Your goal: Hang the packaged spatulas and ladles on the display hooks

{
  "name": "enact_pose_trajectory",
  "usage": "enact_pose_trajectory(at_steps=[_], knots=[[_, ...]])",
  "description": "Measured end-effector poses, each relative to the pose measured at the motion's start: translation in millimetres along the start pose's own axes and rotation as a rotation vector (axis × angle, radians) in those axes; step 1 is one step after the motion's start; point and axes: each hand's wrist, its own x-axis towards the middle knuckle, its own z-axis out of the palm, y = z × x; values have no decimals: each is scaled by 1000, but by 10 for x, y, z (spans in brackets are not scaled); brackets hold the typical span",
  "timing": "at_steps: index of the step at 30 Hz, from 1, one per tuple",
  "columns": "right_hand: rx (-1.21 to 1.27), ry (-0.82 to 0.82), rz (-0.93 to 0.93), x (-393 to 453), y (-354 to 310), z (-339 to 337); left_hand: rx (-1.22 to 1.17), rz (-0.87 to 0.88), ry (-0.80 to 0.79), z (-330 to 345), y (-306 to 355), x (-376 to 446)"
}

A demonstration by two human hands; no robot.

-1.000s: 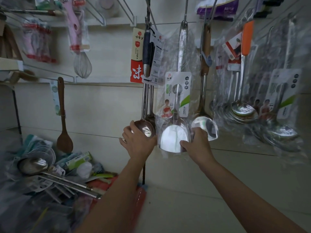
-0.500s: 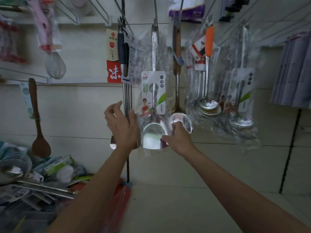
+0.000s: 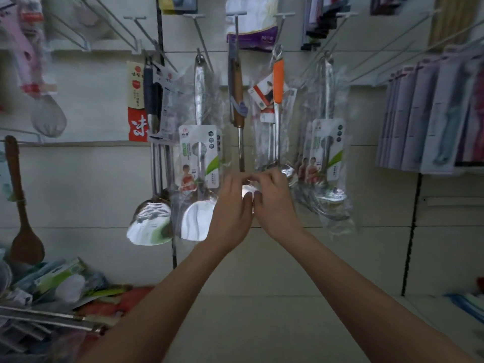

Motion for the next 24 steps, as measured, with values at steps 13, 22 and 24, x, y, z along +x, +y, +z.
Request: enact_pose_trajectory(at_steps=[13,22,24], knots=[[-324,-219,23,-18,321,-449,362,63,-236,212,306,102],[-129,-25,-156,-181,367,-435,189,-14,-265,16,438,-158],[-112,-33,-155,-217,373,-461,206,-81,-242,-38,427,-153]])
